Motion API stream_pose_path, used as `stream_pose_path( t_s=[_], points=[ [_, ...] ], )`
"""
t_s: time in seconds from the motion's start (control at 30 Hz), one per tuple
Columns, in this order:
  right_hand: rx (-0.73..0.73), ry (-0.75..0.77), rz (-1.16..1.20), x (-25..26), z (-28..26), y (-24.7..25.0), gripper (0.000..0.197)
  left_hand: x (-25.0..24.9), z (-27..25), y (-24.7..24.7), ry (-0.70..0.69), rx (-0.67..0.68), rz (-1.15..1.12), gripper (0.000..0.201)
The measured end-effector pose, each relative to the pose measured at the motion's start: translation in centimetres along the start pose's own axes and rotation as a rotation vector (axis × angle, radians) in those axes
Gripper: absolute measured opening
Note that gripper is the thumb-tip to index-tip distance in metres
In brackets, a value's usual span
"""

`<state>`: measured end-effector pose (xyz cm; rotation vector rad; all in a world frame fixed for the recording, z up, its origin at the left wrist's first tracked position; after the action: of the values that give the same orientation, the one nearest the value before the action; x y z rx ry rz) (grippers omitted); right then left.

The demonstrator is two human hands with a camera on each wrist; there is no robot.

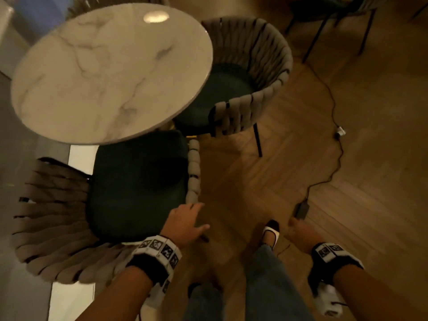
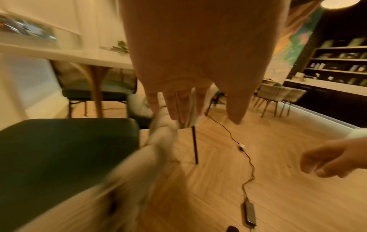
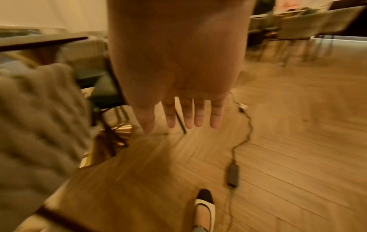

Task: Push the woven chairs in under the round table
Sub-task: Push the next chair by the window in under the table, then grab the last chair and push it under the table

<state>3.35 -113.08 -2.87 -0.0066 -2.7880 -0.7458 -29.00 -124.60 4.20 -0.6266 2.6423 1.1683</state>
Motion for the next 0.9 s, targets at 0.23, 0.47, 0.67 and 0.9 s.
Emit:
stream_pose_path(
  t_s=[0.23,0.47,0.67,0.9],
  points=[
    [0.057,-0.207,0.173,-13.9,1.8,10.1,0.025,-8.5,11.1,2.5,0.209,0.160,0.062,0.060],
    [0.038,-0.207,0.030,-20.6,10.9,29.3,0.051,-14.2,23.4,7.1,0.411,0.073,-0.091,0.056],
    [0.030,0.046,-0.218,-13.3,20.6,44.0,0.066,-20.9,29.4,15.0,0.266,-0.383,-0.226,0.035],
    [-0.016,0.416,-0.666,3.2,30.1,63.3,0.067,-27.6,43.6,28.7,0.266,-0.489,-0.330,0.056]
  ],
)
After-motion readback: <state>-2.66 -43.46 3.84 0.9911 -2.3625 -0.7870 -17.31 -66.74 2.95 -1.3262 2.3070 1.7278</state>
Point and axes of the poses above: each hand's wrist, its own z-axis towards the middle knuckle, its own y-axis out of the back of the hand, x = y × z, the point moved 2 cm from there along z, towards the middle knuckle, and after that the axes turned 14 degrees about x, right-handed, at the moved point
